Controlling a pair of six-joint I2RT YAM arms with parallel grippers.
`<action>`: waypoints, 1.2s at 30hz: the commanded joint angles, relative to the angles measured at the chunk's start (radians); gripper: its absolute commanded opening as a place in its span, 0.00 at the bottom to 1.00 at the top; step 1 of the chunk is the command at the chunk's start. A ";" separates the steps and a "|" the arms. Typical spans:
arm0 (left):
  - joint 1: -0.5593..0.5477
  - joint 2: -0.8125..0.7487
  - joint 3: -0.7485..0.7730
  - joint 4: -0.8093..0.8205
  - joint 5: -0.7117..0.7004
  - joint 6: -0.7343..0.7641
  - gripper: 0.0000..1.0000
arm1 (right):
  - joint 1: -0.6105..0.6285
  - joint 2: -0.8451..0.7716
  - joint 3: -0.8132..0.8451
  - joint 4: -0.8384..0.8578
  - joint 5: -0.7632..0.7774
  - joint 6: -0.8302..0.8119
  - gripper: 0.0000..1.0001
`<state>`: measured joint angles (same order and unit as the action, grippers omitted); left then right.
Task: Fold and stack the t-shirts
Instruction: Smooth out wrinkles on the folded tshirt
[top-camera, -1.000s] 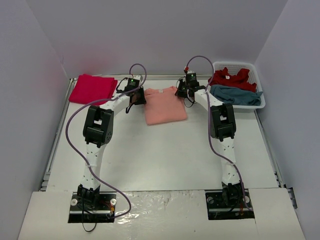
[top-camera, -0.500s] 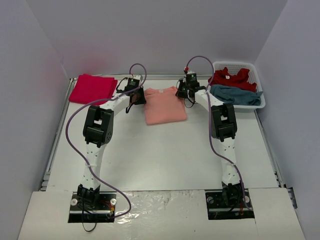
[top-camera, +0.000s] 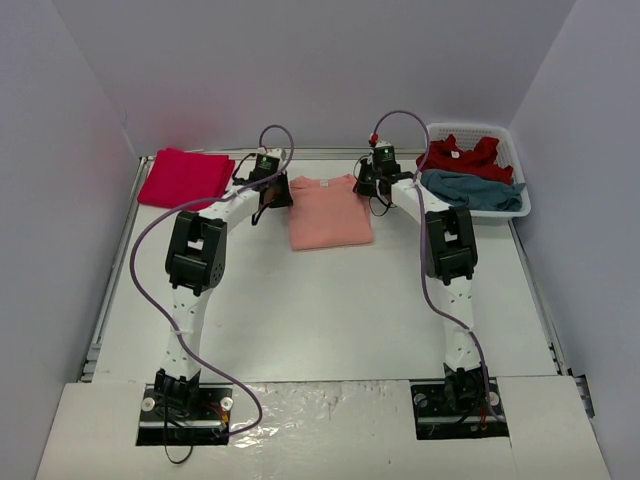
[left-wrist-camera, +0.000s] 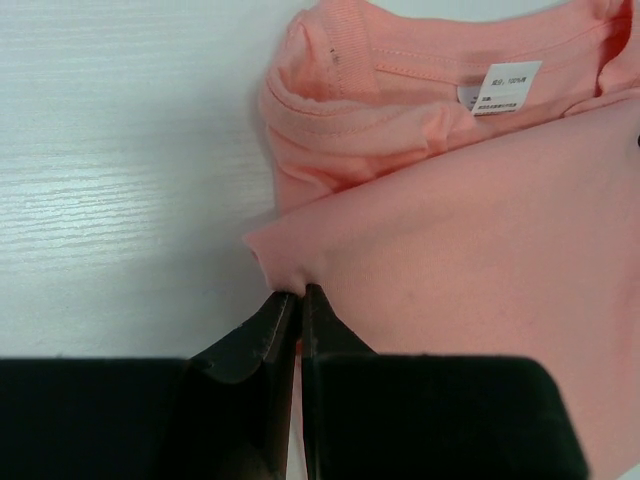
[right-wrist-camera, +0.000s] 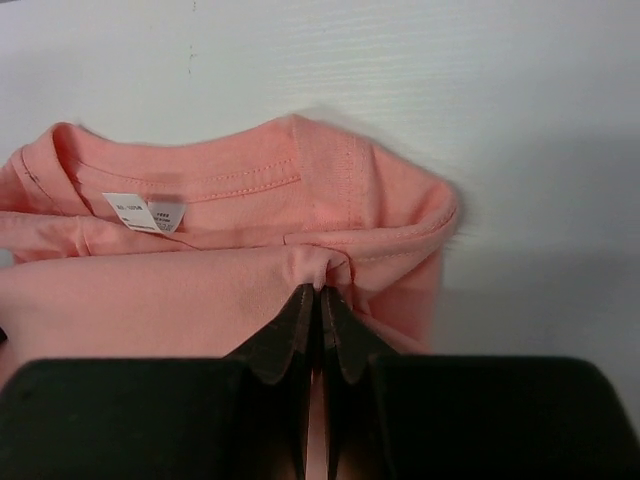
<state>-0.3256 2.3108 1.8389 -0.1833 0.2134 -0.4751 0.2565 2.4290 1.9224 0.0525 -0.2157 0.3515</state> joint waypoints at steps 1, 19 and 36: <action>-0.009 -0.087 0.051 -0.013 -0.003 0.015 0.02 | 0.003 -0.096 -0.008 -0.006 0.022 -0.022 0.00; -0.023 -0.113 0.059 -0.022 -0.009 0.023 0.02 | 0.003 -0.171 -0.062 -0.002 0.050 -0.039 0.00; -0.032 -0.146 0.043 -0.022 -0.023 0.033 0.02 | 0.004 -0.255 -0.152 0.015 0.087 -0.045 0.00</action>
<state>-0.3515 2.2555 1.8568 -0.1982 0.2073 -0.4580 0.2565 2.2696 1.7859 0.0494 -0.1600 0.3191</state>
